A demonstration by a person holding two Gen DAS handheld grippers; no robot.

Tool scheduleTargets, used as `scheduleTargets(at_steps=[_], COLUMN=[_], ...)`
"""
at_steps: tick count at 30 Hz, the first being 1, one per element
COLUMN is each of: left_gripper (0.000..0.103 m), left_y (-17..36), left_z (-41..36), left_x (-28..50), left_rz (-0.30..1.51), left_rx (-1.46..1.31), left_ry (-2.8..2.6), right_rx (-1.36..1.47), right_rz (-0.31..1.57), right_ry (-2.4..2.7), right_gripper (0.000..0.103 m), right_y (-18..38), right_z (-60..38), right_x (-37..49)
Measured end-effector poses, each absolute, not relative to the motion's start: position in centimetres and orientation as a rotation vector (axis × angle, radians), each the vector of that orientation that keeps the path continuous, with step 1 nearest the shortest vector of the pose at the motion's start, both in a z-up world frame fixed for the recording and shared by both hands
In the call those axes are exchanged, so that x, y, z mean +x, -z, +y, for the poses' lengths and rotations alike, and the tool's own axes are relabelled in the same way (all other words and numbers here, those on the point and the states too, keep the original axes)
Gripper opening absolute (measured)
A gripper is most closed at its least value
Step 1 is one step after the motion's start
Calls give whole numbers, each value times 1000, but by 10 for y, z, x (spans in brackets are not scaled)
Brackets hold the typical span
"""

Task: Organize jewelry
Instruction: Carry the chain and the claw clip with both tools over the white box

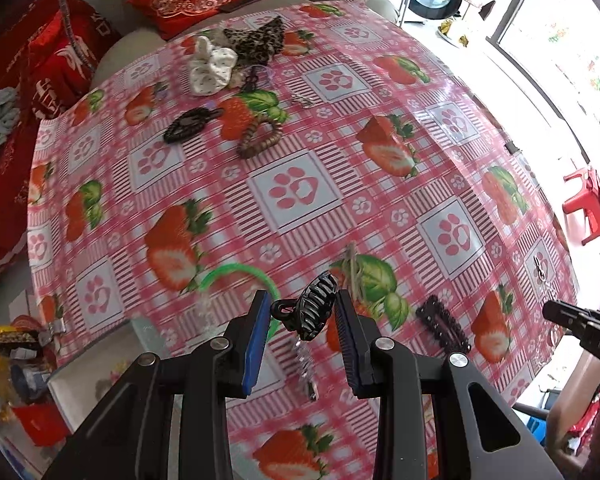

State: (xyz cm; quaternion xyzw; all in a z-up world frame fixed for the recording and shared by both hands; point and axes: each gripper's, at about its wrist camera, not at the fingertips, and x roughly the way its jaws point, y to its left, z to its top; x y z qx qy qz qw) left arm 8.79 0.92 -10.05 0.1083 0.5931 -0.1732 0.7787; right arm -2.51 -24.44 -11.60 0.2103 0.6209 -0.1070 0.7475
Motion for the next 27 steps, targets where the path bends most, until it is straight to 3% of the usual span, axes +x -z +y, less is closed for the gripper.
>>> scheduleTargets(at_steps=[27], left_gripper=[40], left_y=[90], left_z=[177], left_x=[31], left_rz=[1308], left_rx=[52], left_ry=[136], right_rx=[283], right_rz=[1352], right_ry=[-149], right_gripper=[9], right_y=[74], right_z=[-56], right_x=[23])
